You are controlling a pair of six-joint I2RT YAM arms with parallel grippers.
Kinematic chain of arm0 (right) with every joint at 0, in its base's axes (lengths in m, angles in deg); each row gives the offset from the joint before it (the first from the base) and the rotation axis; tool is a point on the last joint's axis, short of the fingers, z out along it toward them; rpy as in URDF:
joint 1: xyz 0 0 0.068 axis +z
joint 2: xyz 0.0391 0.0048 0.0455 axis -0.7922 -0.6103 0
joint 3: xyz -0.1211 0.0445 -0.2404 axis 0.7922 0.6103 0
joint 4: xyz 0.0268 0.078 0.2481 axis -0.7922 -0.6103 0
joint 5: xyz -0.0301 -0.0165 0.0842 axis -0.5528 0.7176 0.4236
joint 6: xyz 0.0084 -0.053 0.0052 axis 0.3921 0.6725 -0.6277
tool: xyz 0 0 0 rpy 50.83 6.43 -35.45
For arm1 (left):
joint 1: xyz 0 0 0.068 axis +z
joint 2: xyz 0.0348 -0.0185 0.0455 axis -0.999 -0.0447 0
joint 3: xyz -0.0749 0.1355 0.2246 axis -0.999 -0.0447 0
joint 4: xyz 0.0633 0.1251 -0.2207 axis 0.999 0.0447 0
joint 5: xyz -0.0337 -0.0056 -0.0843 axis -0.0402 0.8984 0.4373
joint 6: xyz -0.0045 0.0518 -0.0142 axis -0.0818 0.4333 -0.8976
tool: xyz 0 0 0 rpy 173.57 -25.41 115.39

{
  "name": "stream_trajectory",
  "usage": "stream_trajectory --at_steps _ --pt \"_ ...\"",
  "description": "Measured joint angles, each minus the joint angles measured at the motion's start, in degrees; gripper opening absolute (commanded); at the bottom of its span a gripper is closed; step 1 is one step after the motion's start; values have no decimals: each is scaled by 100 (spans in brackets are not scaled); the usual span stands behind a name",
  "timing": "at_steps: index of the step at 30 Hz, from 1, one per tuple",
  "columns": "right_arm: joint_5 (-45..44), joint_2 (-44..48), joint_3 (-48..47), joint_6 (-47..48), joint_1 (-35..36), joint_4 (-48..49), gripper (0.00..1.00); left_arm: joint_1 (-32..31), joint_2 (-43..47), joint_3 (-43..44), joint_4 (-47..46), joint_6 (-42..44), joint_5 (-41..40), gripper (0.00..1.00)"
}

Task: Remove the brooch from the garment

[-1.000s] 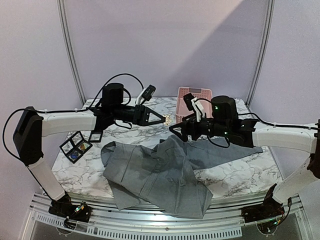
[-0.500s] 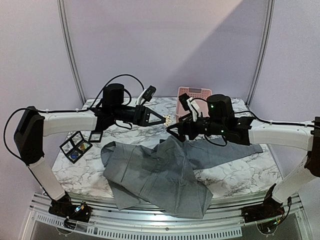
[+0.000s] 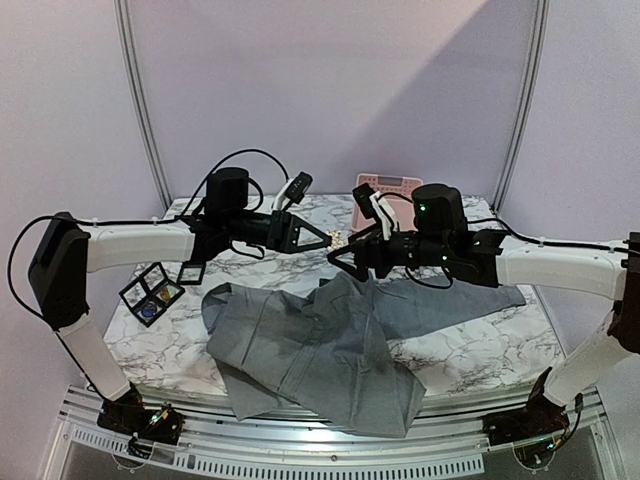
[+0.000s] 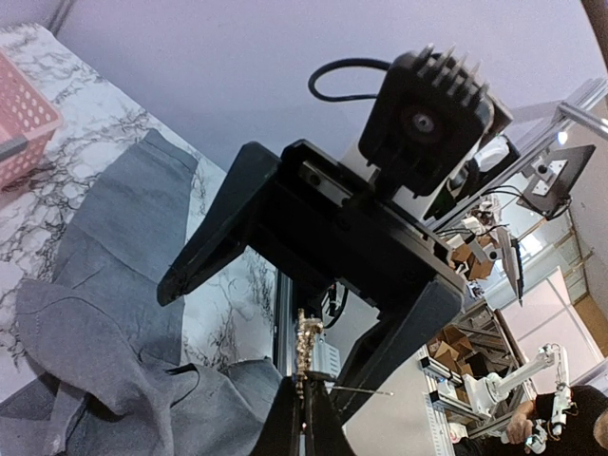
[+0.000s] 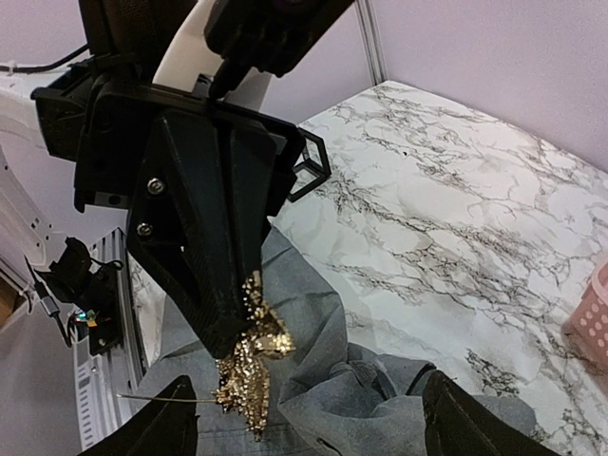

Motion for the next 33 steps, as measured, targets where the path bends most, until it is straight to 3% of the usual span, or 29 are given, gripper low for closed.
stream_trajectory --at_steps 4,14,33 --pt "52 -4 0 -101 0 22 68 0 0 0 0 0 2 0" --pt "197 -46 0 -227 -4 105 59 0 0 0 0 0 4 0" --pt "883 -72 15 -664 -299 420 51 0 0 0 0 2 11 0"
